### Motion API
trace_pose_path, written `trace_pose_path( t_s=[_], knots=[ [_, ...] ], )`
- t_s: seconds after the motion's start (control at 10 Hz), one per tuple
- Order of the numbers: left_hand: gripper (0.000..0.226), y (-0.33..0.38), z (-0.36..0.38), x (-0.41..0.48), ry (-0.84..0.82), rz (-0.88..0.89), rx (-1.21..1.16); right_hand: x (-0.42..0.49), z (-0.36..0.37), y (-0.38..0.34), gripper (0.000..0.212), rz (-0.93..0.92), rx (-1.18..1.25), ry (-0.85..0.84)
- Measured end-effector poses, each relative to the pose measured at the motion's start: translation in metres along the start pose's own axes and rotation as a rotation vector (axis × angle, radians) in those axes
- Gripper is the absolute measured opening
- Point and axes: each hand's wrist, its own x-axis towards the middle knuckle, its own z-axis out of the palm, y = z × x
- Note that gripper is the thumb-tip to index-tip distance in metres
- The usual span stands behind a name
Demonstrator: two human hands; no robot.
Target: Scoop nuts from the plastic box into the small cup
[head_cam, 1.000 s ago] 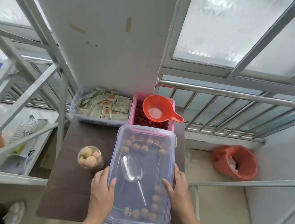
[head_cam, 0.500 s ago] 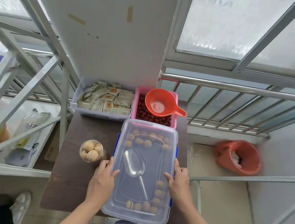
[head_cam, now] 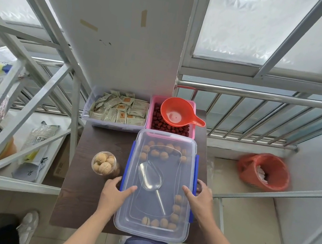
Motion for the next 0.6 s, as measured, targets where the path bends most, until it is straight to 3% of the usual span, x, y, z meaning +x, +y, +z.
trace_pose_path(
  t_s=[0.2,0.3,0.4,0.5,0.6],
  knots=[
    [0.057,-0.009,0.018,-0.008,0.045,0.063,0.121,-0.021,-0.003,-0.009,0.055,-0.107,0.014,-0.045],
    [0.044,-0.015,0.027,-0.013,0.123,0.102,0.239,-0.015,-0.005,-0.01,0.064,-0.114,0.01,-0.038],
    [0.046,-0.01,0.025,-0.022,0.121,0.102,0.243,-0.017,-0.013,-0.017,0.061,-0.13,-0.036,-0.081],
    [0.042,0.011,0.008,-0.033,0.07,0.196,0.3,-0.027,-0.026,-0.033,0.054,-0.205,-0.172,-0.103],
    [0.043,0.084,-0.02,-0.059,0.106,0.433,0.179,-0.033,-0.05,-0.069,0.076,-0.329,-0.133,0.029]
  ],
)
